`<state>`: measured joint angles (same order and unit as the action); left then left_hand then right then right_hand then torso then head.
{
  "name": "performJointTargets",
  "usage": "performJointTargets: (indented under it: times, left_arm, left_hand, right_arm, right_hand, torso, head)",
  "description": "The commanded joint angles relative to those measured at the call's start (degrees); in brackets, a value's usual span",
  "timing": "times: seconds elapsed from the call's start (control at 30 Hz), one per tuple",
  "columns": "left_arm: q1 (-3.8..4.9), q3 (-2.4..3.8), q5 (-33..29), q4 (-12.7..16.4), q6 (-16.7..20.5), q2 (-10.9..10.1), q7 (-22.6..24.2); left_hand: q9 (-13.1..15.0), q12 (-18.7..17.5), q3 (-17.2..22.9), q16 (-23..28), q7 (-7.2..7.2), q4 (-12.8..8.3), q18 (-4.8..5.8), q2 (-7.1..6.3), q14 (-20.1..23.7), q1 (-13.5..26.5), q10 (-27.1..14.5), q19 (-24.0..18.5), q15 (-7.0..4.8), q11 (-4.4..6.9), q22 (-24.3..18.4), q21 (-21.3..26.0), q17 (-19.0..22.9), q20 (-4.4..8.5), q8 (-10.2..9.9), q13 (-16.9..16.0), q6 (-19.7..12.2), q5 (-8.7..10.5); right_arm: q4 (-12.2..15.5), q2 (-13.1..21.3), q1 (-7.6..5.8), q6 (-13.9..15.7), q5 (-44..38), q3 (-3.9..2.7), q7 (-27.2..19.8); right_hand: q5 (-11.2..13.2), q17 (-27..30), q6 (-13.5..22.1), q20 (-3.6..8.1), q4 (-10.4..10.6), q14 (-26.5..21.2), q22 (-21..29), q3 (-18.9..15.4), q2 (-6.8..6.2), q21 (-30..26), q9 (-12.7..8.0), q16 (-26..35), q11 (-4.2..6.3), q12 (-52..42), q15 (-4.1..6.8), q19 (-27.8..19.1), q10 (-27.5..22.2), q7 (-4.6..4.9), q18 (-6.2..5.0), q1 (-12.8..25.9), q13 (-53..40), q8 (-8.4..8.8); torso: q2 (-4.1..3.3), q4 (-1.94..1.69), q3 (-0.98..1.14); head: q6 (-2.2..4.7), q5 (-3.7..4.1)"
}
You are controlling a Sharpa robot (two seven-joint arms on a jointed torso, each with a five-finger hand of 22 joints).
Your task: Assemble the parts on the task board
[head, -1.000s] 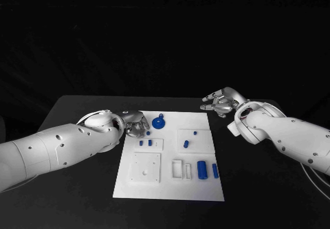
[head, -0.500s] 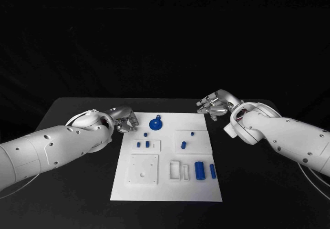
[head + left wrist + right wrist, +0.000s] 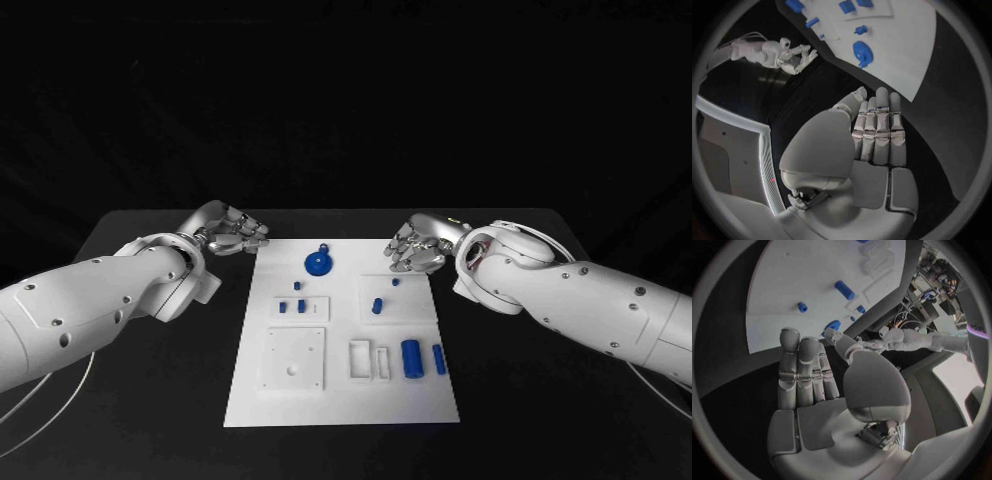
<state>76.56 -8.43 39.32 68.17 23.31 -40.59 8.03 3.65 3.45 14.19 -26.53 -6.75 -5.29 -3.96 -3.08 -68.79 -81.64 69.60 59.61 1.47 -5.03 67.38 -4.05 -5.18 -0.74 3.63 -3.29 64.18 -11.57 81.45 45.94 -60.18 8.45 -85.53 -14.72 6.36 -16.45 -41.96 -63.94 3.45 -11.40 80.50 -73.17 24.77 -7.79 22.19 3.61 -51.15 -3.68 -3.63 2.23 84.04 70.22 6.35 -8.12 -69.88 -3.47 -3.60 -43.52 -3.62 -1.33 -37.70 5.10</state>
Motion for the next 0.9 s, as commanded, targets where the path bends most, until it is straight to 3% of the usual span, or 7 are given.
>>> performJointTargets:
  times: [0.03,0.23,0.3,0.43,0.57,0.67,0.9]
  left_arm:
    - [0.16,0.16,-12.7,1.6,1.4,-0.7,6.7]
    - [0.22,0.24,-15.1,3.7,1.0,-1.8,7.8]
    - [0.23,0.25,-15.5,4.0,0.9,-1.9,8.0]
    - [0.24,0.26,-16.1,4.3,0.9,-2.0,8.2]
    - [0.24,0.26,-16.4,4.4,1.0,-2.2,8.0]
    - [0.24,0.26,-16.5,4.5,0.9,-2.3,7.9]
    - [0.24,0.26,-16.5,4.5,0.9,-2.3,7.7]
  left_hand:
    - [0.0,0.0,-0.1,7.5,-0.47,-0.6,0.57,0.87,-2.3,0.3,-0.5,-1.1,0.78,-0.29,-2.4,0.3,1.3,-0.43,0.0,0.0,-0.2,-0.35]
    - [0.0,0.0,0.1,14.9,-0.51,-1.2,0.6,0.85,-2.6,0.4,-1.1,-2.8,1.73,-0.57,-5.6,0.5,1.2,-1.25,0.0,0.0,-0.6,-0.35]
    - [0.0,0.0,-0.1,18.7,-0.52,-1.5,0.48,0.95,-4.6,0.6,-1.1,-2.5,1.77,-0.6,-7.8,0.3,0.8,-1.37,0.0,0.0,-0.6,-0.32]
    - [0.0,0.0,-0.4,21.0,-0.55,-1.7,0.56,1.06,-5.6,0.7,-1.3,-2.4,1.78,-0.62,-9.4,0.3,0.4,-1.35,0.0,0.0,-0.7,-0.29]
    - [0.0,0.0,-0.6,21.6,-0.59,-1.9,0.58,1.14,-6.1,0.7,-1.4,-2.1,1.76,-0.66,-9.9,0.2,0.1,-1.29,0.0,0.0,-0.7,-0.36]
    - [0.0,0.0,-0.3,21.5,-0.68,-2.3,0.54,1.31,-6.5,0.4,-1.3,-2.0,1.54,-0.66,-9.2,-0.1,-0.1,-1.02,0.0,0.0,-0.6,-2.81]
    - [0.0,0.0,-0.2,21.8,-0.67,-2.7,0.56,1.34,-6.5,1.0,-1.4,-2.4,1.57,-0.68,-7.0,0.1,-0.4,-1.05,0.0,0.0,-0.7,-2.43]
  right_arm:
    - [0.6,-0.3,0.59,-4.2,-10.2,0.07,2.6]
    - [1.4,-0.7,1.22,-5.6,-13.5,0.34,4.0]
    - [1.7,-0.7,1.37,-6.1,-14.5,0.44,4.5]
    - [2.2,-0.7,1.57,-6.7,-16.2,0.57,5.3]
    - [2.4,-0.7,1.92,-5.5,-19.1,0.7,6.2]
    - [2.4,-0.8,2.32,-3.5,-21.6,0.77,6.8]
    - [1.9,-1.2,2.68,-1.2,-23.7,0.85,7.4]
  right_hand:
    - [0.4,0.3,-0.1,-0.47,0.2,0.0,0.2,-0.6,-0.6,-0.5,0.0,-0.4,-0.11,0.2,-0.43,2.2,-0.4,0.01,-0.22,0.3,0.0,0.02]
    - [0.7,0.8,0.0,-0.46,0.5,0.0,0.4,-1.0,-0.99,-0.6,0.0,-0.6,-0.12,0.2,-0.45,2.3,-0.4,0.05,-0.09,0.2,0.0,0.04]
    - [0.8,0.9,0.0,-0.45,0.6,0.0,0.4,-1.1,-1.1,-0.7,0.0,-0.6,-0.1,0.2,-0.44,2.3,-0.3,0.04,-0.08,0.2,0.0,0.03]
    - [1.0,1.0,0.0,-0.46,0.5,-0.1,0.5,-1.2,-1.25,-0.9,0.0,-0.7,-0.03,0.2,-0.45,2.2,-0.1,0.0,-0.05,0.1,0.0,0.03]
    - [1.5,1.3,0.0,-0.53,0.5,0.1,0.6,-0.8,-1.47,-0.7,0.0,-0.9,-0.06,0.2,-0.57,2.3,-0.2,0.03,0.04,0.0,0.0,0.04]
    - [3.8,1.9,-0.2,-0.58,0.6,0.6,0.5,2.4,-2.57,0.1,0.0,-1.1,-0.09,0.2,-0.62,2.4,-0.1,0.02,0.12,0.4,0.0,0.07]
    - [5.7,2.6,-0.5,-0.77,1.3,0.8,0.9,5.5,-3.79,0.8,0.0,-1.5,-0.16,0.2,-0.82,2.5,-0.5,-0.02,-0.02,0.0,0.0,0.03]
  torso:
    - [-0.03,-0.17,0.01]
    - [-0.03,0.0,-0.14]
    - [-0.02,0.09,-0.08]
    - [0.01,0.2,-0.02]
    - [-0.01,0.2,-0.04]
    - [0.0,0.18,0.02]
    - [-0.04,0.07,0.01]
  head:
    - [-0.12,-0.26]
    - [-0.36,-0.61]
    - [-0.37,-0.66]
    - [-0.4,-0.56]
    - [-0.39,0.13]
    - [-0.31,0.29]
    - [-0.43,0.27]
